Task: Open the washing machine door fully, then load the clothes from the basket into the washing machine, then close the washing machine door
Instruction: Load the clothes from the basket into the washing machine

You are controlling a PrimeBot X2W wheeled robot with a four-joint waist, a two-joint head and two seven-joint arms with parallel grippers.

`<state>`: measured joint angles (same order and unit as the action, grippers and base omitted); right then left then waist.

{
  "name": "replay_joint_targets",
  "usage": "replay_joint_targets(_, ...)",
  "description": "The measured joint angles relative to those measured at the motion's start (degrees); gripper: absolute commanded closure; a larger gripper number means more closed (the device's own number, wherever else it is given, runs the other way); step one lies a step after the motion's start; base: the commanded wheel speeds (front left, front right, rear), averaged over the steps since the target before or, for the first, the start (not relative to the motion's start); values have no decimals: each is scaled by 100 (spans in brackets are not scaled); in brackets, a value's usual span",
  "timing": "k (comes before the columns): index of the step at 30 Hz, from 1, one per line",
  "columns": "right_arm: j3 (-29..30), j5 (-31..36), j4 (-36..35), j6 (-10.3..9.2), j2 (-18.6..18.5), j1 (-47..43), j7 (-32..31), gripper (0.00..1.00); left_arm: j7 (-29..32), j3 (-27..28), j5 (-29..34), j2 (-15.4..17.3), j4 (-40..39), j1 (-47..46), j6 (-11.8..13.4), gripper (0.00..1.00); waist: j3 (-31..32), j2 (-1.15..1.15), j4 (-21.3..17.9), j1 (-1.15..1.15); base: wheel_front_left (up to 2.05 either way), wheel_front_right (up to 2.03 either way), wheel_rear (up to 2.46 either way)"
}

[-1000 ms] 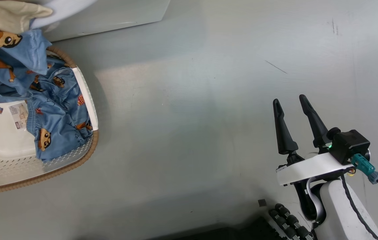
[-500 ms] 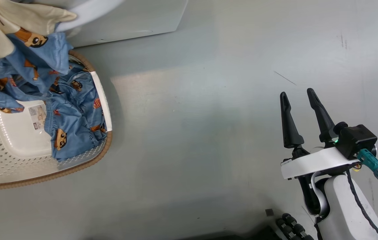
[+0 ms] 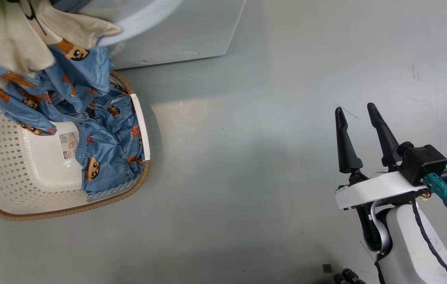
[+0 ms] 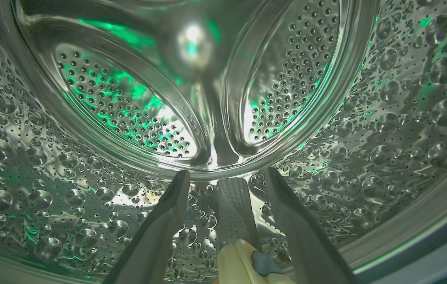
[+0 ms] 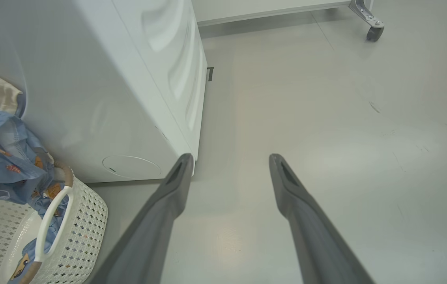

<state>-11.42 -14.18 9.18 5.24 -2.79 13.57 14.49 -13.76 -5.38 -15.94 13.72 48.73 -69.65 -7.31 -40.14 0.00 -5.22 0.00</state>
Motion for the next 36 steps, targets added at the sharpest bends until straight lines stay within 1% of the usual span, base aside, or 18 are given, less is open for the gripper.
replay_joint_targets(5,22,15,70,2,-15,-1,0,0,-49,-56,-42,-11,14,220,0,0,221,0,69,0,0,0,0)
replay_joint_targets(10,80,20,103,20,-32,-21,0,0,-53,-68,-193,-102,-1,583,0,0,451,0,130,0,0,0,0)
replay_joint_targets(17,155,21,111,20,-64,-147,0,0,-69,33,-441,-131,-140,1067,-3,0,700,0,243,0,0,0,0)
replay_joint_targets(24,163,81,107,21,-82,-151,0,0,-77,308,-487,-30,-847,1543,-4,0,796,0,334,0,0,0,0)
replay_joint_targets(29,166,81,104,25,-80,-154,0,0,-77,364,-511,-93,-1226,2121,-4,0,833,0,362,0,0,0,0)
replay_joint_targets(30,168,81,104,25,-80,-158,0,0,-77,433,-528,-133,-1400,2301,-4,0,845,0,371,0,0,0,0)
replay_joint_targets(36,171,83,100,26,-78,-218,0,0,-77,579,-532,-196,-1953,2791,-4,0,868,0,387,0,0,0,0)
